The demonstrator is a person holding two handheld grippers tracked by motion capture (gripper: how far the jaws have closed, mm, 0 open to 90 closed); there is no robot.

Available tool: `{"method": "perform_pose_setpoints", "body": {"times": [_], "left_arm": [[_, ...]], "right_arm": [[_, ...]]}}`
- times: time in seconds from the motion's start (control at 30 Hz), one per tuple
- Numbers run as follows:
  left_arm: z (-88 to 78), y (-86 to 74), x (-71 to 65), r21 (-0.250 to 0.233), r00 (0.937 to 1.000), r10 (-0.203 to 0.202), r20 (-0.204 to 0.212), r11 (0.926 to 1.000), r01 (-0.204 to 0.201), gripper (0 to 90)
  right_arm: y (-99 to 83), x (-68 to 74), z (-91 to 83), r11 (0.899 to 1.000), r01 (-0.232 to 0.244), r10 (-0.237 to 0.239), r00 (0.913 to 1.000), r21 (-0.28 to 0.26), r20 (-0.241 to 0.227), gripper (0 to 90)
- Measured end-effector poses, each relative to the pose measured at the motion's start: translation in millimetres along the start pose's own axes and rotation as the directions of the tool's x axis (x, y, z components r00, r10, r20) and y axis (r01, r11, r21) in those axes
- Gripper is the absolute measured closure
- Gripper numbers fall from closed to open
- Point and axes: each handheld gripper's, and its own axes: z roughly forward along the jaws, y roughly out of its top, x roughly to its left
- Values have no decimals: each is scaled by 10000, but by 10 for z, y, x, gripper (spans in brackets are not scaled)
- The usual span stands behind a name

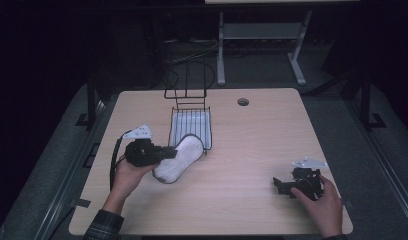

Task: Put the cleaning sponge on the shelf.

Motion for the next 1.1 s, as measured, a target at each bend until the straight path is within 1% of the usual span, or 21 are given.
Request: {"method": "perform_pose_setpoints", "body": {"times": [0.1, 0.17, 0.2, 0.3, 0.4, 0.43, 0.57, 0.8, 0.93, 0.97, 1.0, 1.07, 1.1], "left_arm": [[-18, 32, 44, -98, 10000, -97, -16, 9999, 97, 795], [-30, 63, 75, -127, 9999, -69, -73, 9999, 68, 796], [-35, 78, 89, -168, 9999, -138, -67, 9998, 137, 796], [-47, 120, 130, -216, 9997, -197, -175, 9996, 193, 796], [-54, 159, 179, -250, 9995, -158, -270, 9996, 151, 797], [-51, 169, 196, -285, 9995, -208, -250, 9994, 201, 797], [-42, 209, 251, -299, 9991, -266, -339, 9992, 255, 797], [-15, 292, 323, -243, 9987, -229, -460, 9995, 218, 797], [4, 333, 372, -312, 9977, -351, -578, 9990, 333, 796], [9, 337, 390, -366, 9976, -433, -537, 9985, 414, 795], [17, 341, 410, -342, 9969, -524, -581, 9981, 504, 795], [35, 353, 451, -170, 9955, -594, -741, 9982, 583, 793], [39, 359, 467, -161, 9953, -614, -748, 9980, 603, 792]], "right_arm": [[0, 0, 0, 10000, 0, 0, 10000, -1, -1, 2], [0, 0, 0, 10000, 0, 0, 10000, -1, -1, 2], [0, 0, 0, 10000, 1, -1, 10000, 0, 0, 2], [0, 0, -1, 10000, 5, -5, 10000, 0, -9, 2], [0, 0, -1, 10000, 3, -3, 10000, 0, -15, 2], [0, 0, -1, 10000, 1, -1, 10000, 1, -15, 2], [0, 0, -1, 10000, 0, 0, 10000, -1, -15, 2], [0, 0, 0, 10000, 6, -6, 10000, -5, 8, 2], [0, -1, 0, 10000, 19, -19, 10000, -13, 3, 2], [0, -1, 0, 10000, 17, -17, 10000, -13, 6, 2], [0, 0, -1, 10000, 1, -1, 10000, -5, 6, 2], [0, 0, 0, 10000, 2, -2, 10000, -6, 6, 2], [0, 2, -1, 10000, -29, 29, 10000, 13, -7, 2]]}}
